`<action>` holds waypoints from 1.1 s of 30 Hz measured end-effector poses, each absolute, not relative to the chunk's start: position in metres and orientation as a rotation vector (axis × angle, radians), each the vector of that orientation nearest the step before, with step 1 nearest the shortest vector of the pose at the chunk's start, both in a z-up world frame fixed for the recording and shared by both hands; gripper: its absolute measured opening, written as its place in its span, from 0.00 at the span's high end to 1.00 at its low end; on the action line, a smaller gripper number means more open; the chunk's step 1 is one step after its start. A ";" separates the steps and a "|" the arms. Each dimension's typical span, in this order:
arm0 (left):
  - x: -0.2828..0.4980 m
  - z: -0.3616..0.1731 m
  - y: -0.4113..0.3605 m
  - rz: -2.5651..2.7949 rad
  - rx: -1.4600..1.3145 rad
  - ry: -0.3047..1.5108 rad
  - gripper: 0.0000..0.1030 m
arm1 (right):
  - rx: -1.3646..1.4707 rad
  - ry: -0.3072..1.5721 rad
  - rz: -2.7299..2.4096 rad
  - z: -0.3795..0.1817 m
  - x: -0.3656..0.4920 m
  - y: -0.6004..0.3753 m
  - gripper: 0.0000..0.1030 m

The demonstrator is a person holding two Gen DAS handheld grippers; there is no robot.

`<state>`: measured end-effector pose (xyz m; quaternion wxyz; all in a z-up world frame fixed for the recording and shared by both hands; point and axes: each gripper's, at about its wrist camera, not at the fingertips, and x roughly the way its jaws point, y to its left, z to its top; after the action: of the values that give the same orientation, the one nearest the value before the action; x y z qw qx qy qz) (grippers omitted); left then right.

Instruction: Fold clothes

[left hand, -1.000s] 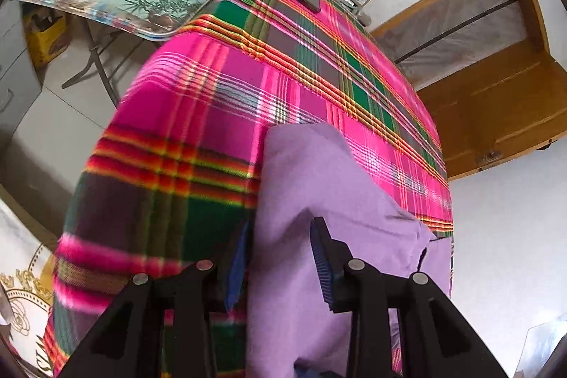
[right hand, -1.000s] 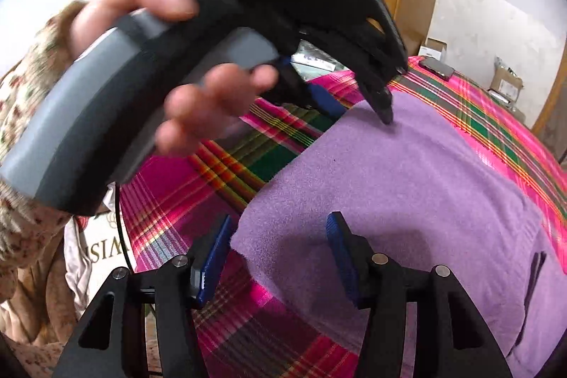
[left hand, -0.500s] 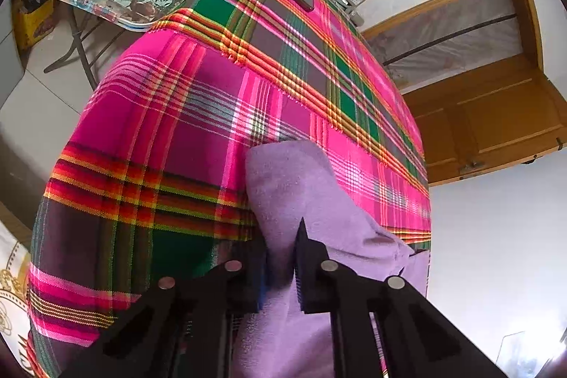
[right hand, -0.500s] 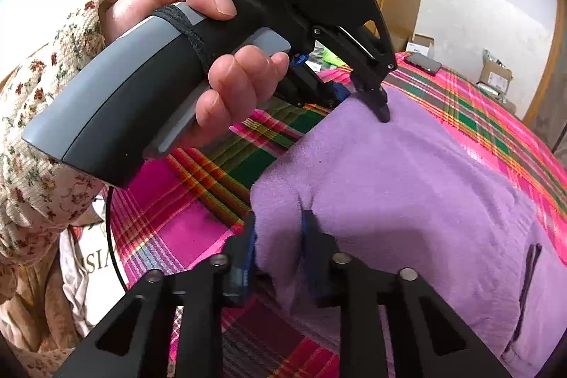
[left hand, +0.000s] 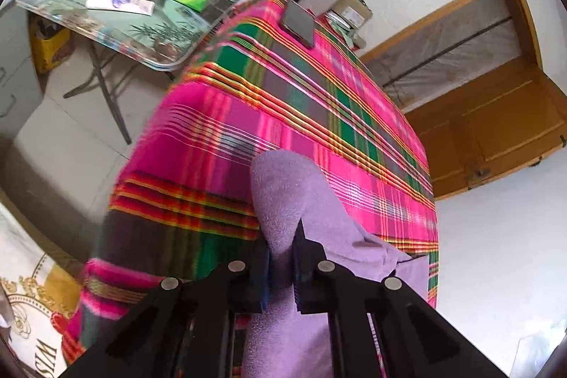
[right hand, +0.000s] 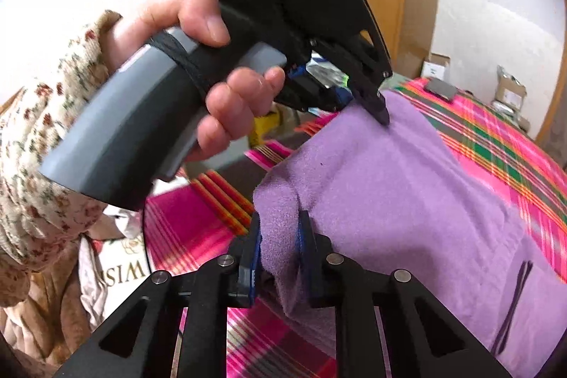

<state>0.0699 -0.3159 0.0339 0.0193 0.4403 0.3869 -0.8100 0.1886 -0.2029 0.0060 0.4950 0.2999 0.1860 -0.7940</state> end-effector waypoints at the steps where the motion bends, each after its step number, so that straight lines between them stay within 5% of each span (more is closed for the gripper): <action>1: 0.071 0.037 -0.314 -2.517 1.367 1.192 0.90 | 0.726 0.437 -1.915 0.007 0.188 -0.203 0.83; 33: 0.005 0.154 -0.148 -2.842 1.408 0.918 0.90 | 0.507 -0.079 -2.144 0.112 0.180 -0.027 0.83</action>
<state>0.0049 -0.1482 0.1536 -0.0799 0.4251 0.2772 -0.8580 0.1799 -0.0271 0.1115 0.4515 0.2051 -0.0318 -0.8678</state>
